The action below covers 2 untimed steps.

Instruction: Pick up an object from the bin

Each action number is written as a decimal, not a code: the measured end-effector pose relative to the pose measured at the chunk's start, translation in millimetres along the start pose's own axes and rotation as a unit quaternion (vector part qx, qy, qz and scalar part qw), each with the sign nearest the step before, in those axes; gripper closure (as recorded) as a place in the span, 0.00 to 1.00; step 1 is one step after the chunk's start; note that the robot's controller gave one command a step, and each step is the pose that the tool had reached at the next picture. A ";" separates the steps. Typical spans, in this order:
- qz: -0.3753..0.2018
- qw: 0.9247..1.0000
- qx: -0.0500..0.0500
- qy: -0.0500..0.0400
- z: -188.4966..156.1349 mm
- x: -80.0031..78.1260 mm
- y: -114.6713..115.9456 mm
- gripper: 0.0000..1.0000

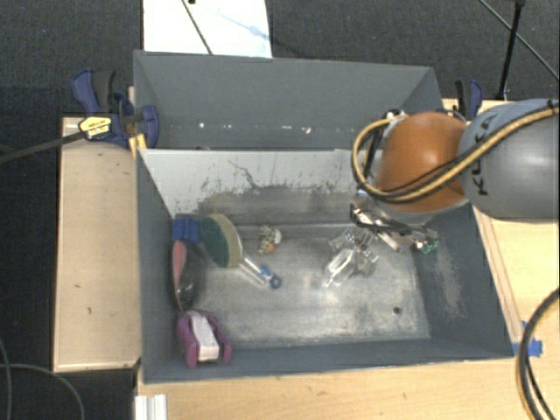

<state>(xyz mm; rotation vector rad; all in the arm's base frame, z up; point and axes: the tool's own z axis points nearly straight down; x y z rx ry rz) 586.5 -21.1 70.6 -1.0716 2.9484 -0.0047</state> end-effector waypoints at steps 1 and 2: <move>0.031 1.000 0.001 -0.003 -88.0 -6.2 21.0 1.00; 0.027 1.000 0.001 -0.003 -191.0 6.3 63.4 1.00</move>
Offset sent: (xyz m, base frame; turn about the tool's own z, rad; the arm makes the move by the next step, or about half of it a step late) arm -0.0113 0.0190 0.0824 0.0623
